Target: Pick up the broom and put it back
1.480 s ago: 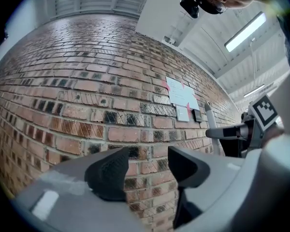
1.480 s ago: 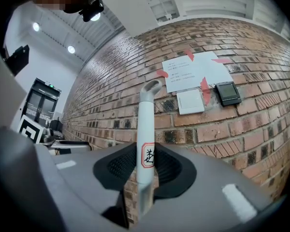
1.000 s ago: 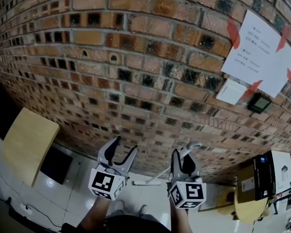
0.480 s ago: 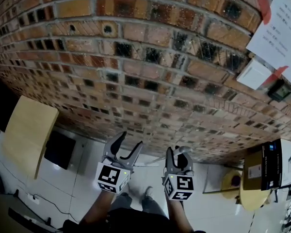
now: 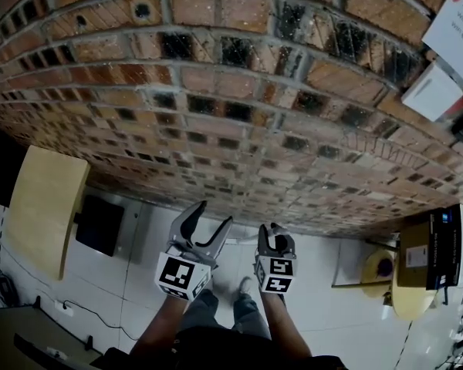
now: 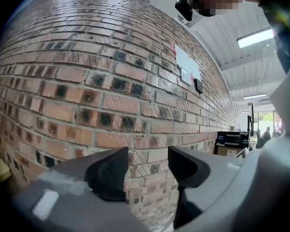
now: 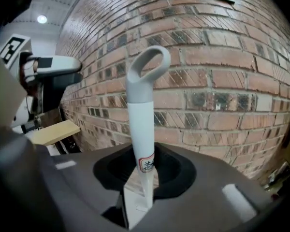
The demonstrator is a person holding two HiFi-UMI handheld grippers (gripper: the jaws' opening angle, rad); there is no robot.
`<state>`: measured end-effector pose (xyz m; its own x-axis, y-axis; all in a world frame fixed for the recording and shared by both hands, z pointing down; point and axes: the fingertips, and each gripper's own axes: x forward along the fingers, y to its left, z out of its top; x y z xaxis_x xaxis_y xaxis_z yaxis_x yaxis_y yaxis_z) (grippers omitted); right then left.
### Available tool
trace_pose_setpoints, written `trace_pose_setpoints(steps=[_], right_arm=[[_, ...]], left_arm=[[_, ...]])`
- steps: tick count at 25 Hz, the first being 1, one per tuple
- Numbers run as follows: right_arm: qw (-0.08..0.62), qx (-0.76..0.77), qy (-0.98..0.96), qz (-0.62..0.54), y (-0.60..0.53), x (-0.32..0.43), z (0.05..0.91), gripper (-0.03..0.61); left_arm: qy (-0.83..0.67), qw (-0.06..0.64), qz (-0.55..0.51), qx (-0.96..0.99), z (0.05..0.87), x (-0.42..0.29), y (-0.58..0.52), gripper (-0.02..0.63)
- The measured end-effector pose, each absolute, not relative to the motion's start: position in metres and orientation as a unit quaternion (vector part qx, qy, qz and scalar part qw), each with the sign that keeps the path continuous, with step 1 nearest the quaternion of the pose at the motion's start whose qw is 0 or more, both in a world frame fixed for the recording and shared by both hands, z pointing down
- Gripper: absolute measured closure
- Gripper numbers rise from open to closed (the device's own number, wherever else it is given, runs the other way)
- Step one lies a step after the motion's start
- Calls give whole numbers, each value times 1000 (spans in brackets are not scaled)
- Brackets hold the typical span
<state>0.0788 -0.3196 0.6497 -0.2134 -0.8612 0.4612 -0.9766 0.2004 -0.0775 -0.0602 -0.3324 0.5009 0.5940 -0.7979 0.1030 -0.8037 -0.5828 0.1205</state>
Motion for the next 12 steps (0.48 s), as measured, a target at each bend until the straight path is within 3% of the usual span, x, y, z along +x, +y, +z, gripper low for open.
trace_pose_setpoints(steps=[12], right_arm=[[233, 600, -730, 230, -329, 83, 764, 475]], left_arm=[[-455, 100, 49, 884, 526, -59, -329, 357]])
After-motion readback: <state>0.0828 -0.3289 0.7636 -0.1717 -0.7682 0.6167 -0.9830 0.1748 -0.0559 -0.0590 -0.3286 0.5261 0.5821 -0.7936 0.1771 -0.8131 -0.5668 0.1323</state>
